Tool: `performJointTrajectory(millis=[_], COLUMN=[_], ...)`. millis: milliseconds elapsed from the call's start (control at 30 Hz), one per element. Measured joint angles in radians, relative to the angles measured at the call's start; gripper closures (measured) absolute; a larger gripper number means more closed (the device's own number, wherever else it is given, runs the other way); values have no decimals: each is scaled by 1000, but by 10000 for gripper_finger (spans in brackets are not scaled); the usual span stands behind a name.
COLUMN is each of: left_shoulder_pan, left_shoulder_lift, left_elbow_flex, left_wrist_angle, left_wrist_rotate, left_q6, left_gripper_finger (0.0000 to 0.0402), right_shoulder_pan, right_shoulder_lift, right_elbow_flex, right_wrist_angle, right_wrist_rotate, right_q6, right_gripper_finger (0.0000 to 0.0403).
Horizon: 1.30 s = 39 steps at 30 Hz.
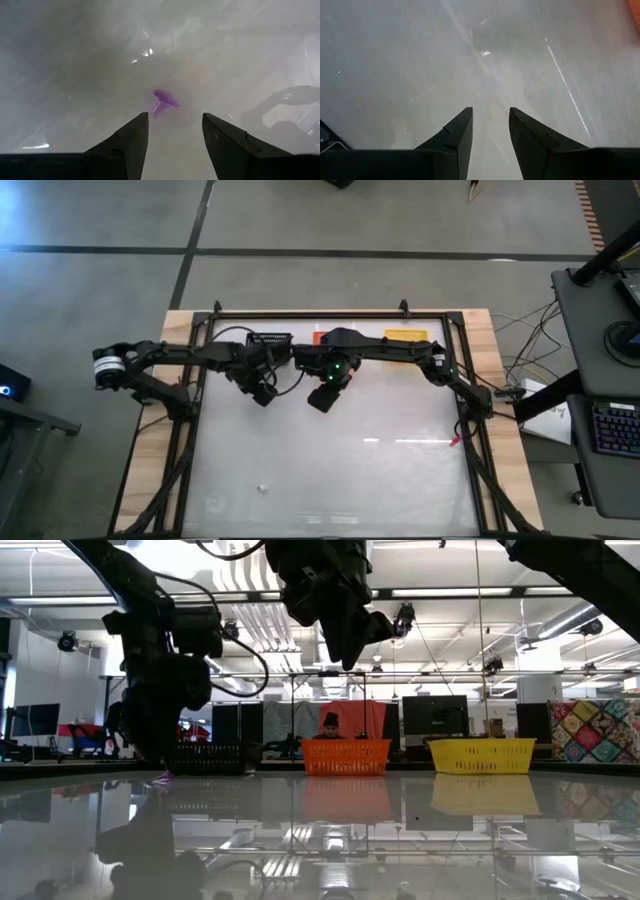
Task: Sort Halloween decoration
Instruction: Put the witch hat toy into the yellow bin
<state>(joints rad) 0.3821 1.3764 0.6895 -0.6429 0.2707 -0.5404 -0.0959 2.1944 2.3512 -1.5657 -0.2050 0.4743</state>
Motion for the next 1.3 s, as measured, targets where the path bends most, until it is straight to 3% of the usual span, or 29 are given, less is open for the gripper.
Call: performJointTrajectory(millis=[333, 600, 767, 1100, 1300], left_shoulder_pan=[-1, -4, -4, -13, -15], left_shoulder_lift=[110, 139, 140, 141, 142], left_elbow_flex=[3, 6, 4, 2, 6], left_wrist_angle=[53, 53, 57, 56, 55], left_wrist_rotate=[-5, -66, -79, -95, -89], left_q6=[1, 12, 32, 68, 105], left_gripper_finger=[232, 237, 264, 357, 370], right_shoulder_pan=[0, 0, 0, 0, 0], right_shoulder_lift=[0, 0, 0, 0, 0], right_elbow_flex=[0, 0, 0, 0, 0], right_wrist_angle=[1, 1, 2, 3, 2], right_wrist_rotate=[3, 7, 8, 8, 8], right_q6=[-4, -15, -21, -29, -29], right_gripper_finger=[284, 284, 284, 284, 284])
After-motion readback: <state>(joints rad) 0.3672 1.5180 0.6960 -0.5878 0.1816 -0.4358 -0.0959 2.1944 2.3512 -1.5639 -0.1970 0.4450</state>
